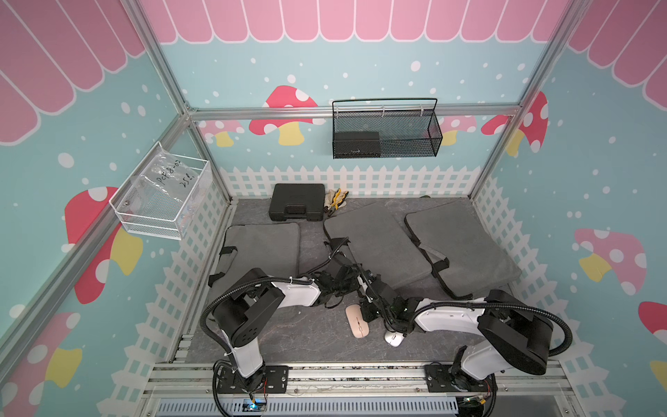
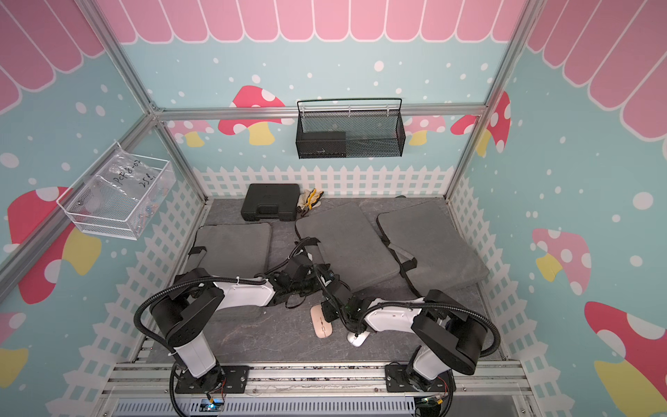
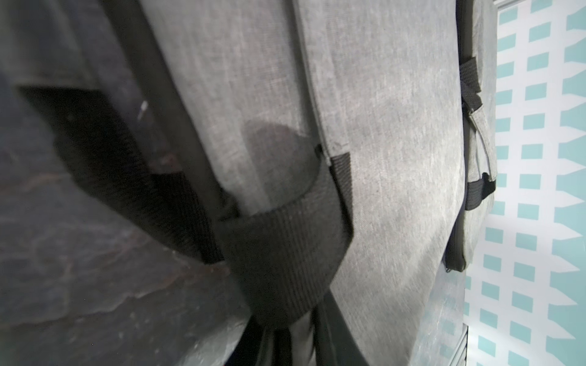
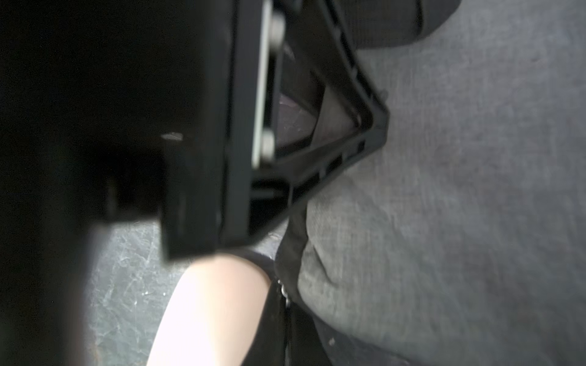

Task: Put the mouse into the laptop bag
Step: Unzip the zipper on the zippered laptop bag.

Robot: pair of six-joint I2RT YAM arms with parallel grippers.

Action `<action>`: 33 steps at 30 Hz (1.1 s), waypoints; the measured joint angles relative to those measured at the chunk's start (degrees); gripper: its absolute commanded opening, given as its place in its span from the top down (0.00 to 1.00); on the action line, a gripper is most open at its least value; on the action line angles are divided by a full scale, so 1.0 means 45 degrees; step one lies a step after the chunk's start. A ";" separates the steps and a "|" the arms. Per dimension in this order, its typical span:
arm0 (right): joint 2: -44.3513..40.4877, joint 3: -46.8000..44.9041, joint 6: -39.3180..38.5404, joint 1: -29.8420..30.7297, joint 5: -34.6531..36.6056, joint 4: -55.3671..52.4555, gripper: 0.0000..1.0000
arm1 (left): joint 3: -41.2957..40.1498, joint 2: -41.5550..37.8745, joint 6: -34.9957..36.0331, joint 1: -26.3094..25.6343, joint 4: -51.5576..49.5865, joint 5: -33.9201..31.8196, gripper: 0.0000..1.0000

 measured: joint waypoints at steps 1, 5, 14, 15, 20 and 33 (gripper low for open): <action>0.0010 0.0000 0.0073 0.0000 0.0000 -0.0039 1.00 | -0.0233 -0.0010 -0.0219 -0.0117 0.0389 -0.0248 0.78; 0.0053 0.0000 0.0282 -0.0029 -0.0083 -0.0063 1.00 | -0.1438 -0.0505 -0.1015 -0.0607 0.1768 -0.1248 0.79; -0.0418 -0.0573 0.0656 -0.0345 -0.0248 0.0374 1.00 | -0.3614 -0.3866 -0.2166 -0.2730 0.1802 -0.4342 0.60; -0.0607 -0.0733 0.0709 -0.0423 -0.0243 0.0427 1.00 | -0.3585 -0.4129 -0.2171 -0.2968 0.1656 -0.4658 0.51; -0.1535 -0.1525 0.1039 -0.1015 -0.0243 0.0583 1.00 | -0.2958 -0.4619 -0.1987 -0.3147 0.0525 -0.5523 0.26; -0.3215 -0.2905 0.2331 -0.3167 -0.0219 0.0204 1.00 | -0.2045 -0.6543 -0.1001 -0.0646 -0.3152 -0.5396 0.19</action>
